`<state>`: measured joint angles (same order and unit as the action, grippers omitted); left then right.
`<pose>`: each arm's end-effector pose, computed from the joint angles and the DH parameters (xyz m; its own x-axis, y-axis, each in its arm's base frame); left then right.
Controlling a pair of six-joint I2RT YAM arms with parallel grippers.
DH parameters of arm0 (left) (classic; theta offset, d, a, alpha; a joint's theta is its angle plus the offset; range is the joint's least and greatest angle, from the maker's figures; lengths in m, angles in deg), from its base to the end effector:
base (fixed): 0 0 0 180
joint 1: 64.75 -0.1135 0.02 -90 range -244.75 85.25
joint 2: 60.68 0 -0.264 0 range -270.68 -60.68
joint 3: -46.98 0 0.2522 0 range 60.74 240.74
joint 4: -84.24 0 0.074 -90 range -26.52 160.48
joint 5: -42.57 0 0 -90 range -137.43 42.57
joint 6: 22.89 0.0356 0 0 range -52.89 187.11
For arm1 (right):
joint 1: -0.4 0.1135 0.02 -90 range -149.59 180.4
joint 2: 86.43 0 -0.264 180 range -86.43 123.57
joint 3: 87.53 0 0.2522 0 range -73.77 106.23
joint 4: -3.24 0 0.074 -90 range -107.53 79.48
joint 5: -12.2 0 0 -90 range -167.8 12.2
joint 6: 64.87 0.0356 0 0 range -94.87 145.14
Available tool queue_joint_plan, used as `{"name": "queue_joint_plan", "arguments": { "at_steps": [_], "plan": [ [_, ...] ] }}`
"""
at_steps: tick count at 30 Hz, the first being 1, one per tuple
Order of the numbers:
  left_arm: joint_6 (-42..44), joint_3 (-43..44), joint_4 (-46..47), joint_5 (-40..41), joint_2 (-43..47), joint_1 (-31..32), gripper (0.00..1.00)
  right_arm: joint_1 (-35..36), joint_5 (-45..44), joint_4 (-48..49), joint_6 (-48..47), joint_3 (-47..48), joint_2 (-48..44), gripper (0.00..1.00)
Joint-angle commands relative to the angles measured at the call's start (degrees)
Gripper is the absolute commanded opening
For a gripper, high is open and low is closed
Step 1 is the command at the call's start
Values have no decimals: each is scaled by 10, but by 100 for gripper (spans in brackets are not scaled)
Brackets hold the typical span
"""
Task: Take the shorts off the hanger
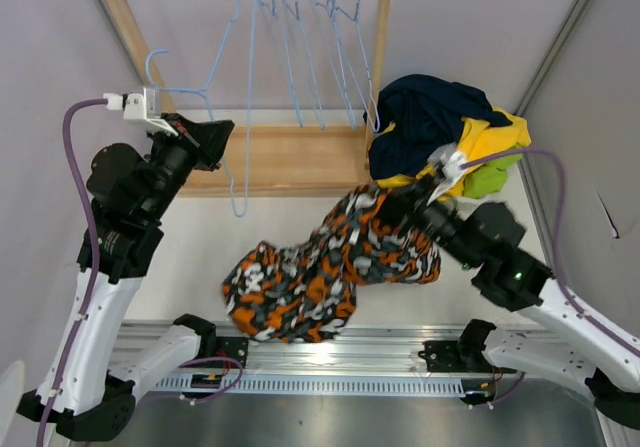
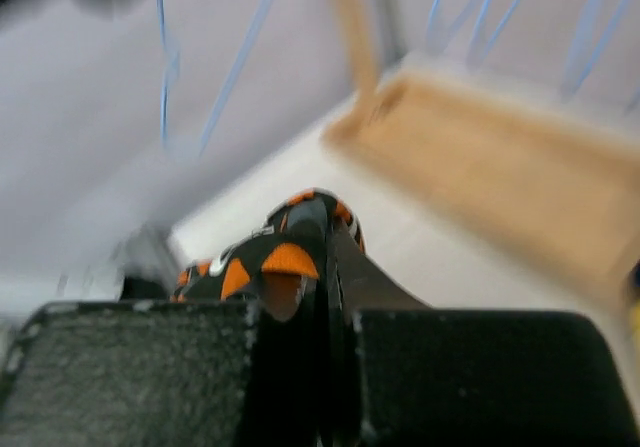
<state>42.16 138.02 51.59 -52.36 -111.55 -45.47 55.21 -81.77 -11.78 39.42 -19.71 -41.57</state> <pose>0.1450 -0.0539 0.4953 -0.0607 -0.4240 -0.9036 0.4233 0.8089 -0.4080 0.1020 0.1404 0.4132 -0.1143 0.2651 -0.9574 -0.7714 0.5836 0.2537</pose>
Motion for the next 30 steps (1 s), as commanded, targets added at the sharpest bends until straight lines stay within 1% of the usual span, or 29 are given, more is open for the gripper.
{"name": "queue_joint_plan", "arguments": {
  "at_steps": [1, 2, 3, 4, 5, 6, 7, 8, 9, 11, 12, 14, 16, 17, 18, 19, 20, 21, 22, 23, 24, 25, 26, 27, 28, 29, 30],
  "plan": [
    [64, 10, -137, 113, 31, 2, 0, -113, -39, -6, -112, 171, 44, 0],
    [67, -2, -140, 123, 42, 2, 0, -156, -10, -16, -115, 262, 100, 0],
    [73, -19, -141, 125, 58, 2, 0, -200, 21, -40, -111, 310, 130, 0],
    [76, -27, -155, 127, 60, 2, 0, -284, 74, -45, -96, 355, 162, 0],
    [82, -34, -163, 128, 61, 1, 0, -321, 93, -52, -87, 441, 218, 0],
    [86, -36, -177, 127, 57, 2, 0, -386, 119, -52, -75, 483, 245, 0],
    [93, -37, -184, 126, 53, 2, 0, -386, 127, -54, -75, 523, 273, 0],
    [105, -39, -188, 127, 48, 2, 0, -432, 129, -55, -73, 563, 300, 0],
    [111, -38, -193, 132, 45, 1, 0, -452, 130, -66, -73, 646, 356, 0],
    [126, -37, -195, 142, 28, 0, 0, -496, 124, -93, -72, 728, 412, 0],
    [131, -36, -192, 145, 22, 0, 0, -506, 121, -99, -73, 785, 462, 0],
    [135, -29, -185, 149, 0, -10, 0, -523, 121, -116, -74, 813, 500, 0],
    [137, -23, -172, 138, -19, -22, 0, -531, 135, -104, -75, 761, 525, 0],
    [137, -16, -169, 132, -41, -41, 0, -534, 138, -78, -73, 724, 526, 0],
    [137, -6, -159, 126, -53, -52, 0, -540, 155, -57, -57, 679, 524, 0],
    [135, -3, -153, 110, -63, -62, 0, -543, 160, -33, -46, 582, 517, 0],
    [134, 16, -148, 101, -88, -80, 0, -543, 161, -7, -36, 535, 513, 0],
    [135, 26, -142, 96, -101, -86, 0, -543, 163, -2, -11, 495, 509, 4],
    [137, 37, -141, 99, -116, -90, 0, -543, 166, -1, 0, 427, 500, 20],
    [147, 77, -137, 104, -146, -94, 0, -543, 169, 5, 10, 391, 493, 63],
    [153, 91, -137, 107, -163, -95, 0, -542, 169, 24, 34, 353, 482, 77],
    [158, 106, -137, 111, -181, -97, 0, -543, 169, 42, 45, 311, 453, 84],
    [168, 160, -141, 111, -200, -101, 0, -543, 169, 78, 57, 225, 436, 96],
    [171, 182, -145, 108, -239, -103, 0, -542, 169, 98, 67, 181, 416, 97],
    [174, 199, -148, 106, -257, -105, 0, -538, 171, 119, 90, 140, 396, 97],
    [175, 259, -155, 103, -275, -105, 0, -533, 173, 152, 98, 66, 357, 97],
    [175, 279, -159, 100, -308, -105, 0, -517, 169, 163, 104, 35, 336, 97]
  ]
}}
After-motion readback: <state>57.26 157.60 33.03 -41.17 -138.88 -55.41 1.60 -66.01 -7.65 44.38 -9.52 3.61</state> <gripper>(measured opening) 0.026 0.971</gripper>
